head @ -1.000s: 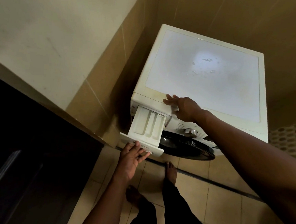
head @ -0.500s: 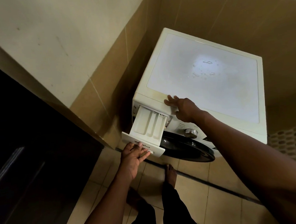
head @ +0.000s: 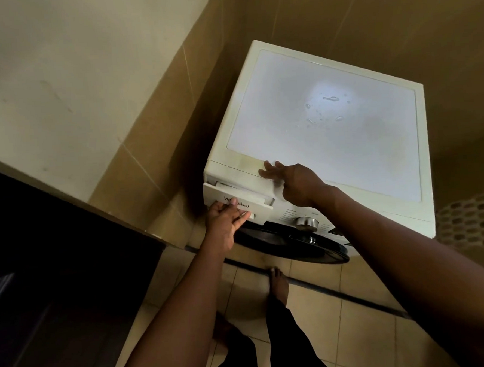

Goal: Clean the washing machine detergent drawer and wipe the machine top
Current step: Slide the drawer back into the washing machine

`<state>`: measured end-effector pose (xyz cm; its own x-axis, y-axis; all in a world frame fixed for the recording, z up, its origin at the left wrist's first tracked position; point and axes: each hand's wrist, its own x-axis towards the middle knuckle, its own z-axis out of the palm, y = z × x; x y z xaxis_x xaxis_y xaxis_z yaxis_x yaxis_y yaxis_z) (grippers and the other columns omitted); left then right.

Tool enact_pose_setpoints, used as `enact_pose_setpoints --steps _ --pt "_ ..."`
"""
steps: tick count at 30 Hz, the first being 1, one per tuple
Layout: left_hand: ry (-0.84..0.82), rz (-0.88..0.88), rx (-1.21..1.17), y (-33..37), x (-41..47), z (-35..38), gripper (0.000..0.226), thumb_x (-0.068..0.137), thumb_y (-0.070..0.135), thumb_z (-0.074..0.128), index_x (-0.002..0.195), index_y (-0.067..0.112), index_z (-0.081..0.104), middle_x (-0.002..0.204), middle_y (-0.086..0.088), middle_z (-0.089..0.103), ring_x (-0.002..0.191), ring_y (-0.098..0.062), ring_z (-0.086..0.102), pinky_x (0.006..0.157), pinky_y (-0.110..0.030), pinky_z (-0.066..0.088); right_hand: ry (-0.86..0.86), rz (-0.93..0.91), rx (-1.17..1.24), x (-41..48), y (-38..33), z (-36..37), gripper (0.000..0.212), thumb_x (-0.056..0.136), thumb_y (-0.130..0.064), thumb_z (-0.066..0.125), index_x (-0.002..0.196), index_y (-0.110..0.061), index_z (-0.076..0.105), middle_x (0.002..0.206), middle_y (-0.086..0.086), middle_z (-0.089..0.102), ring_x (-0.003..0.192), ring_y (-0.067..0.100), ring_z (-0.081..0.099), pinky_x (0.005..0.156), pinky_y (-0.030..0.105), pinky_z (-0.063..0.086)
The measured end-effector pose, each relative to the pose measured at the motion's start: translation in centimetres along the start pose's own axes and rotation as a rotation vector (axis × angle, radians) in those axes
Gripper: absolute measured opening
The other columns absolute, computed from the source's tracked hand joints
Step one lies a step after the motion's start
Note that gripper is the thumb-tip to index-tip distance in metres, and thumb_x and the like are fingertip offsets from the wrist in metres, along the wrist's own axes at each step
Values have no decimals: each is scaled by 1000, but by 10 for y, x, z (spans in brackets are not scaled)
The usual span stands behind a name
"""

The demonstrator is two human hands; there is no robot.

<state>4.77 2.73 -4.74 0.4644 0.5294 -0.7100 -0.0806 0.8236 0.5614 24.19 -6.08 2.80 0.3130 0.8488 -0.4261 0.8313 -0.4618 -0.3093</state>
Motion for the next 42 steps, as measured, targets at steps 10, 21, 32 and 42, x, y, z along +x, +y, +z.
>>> enact_pose_setpoints --steps 10,21,32,42 --pt "25 -1 -38 1 29 17 17 95 -3 63 93 9 51 110 -13 58 85 -24 63 79 -54 60 22 -39 33 -6 -2 -4 75 92 3 44 155 -38 37 166 -18 21 155 8 18 112 28 37" --pt "-71 -13 23 4 33 4 16 93 4 68 92 5 52 111 -16 57 120 -44 60 86 -48 62 -4 -22 46 -8 -6 -6 77 90 6 43 155 -35 38 166 -15 23 155 10 17 119 33 33" --pt "-117 7 41 -24 -32 -69 21 97 3 62 116 -3 57 123 -26 64 108 -38 70 90 -46 61 -55 -10 -48 -12 -20 -11 74 94 0 44 160 -29 28 170 -7 12 157 16 12 120 31 26" --pt "-120 -2 -59 -40 -64 -99 12 92 -4 64 99 3 57 100 -15 65 94 -31 71 86 -46 62 -67 2 -108 -10 -20 -7 77 93 -1 46 161 -27 23 171 -4 10 157 18 11 121 31 24"
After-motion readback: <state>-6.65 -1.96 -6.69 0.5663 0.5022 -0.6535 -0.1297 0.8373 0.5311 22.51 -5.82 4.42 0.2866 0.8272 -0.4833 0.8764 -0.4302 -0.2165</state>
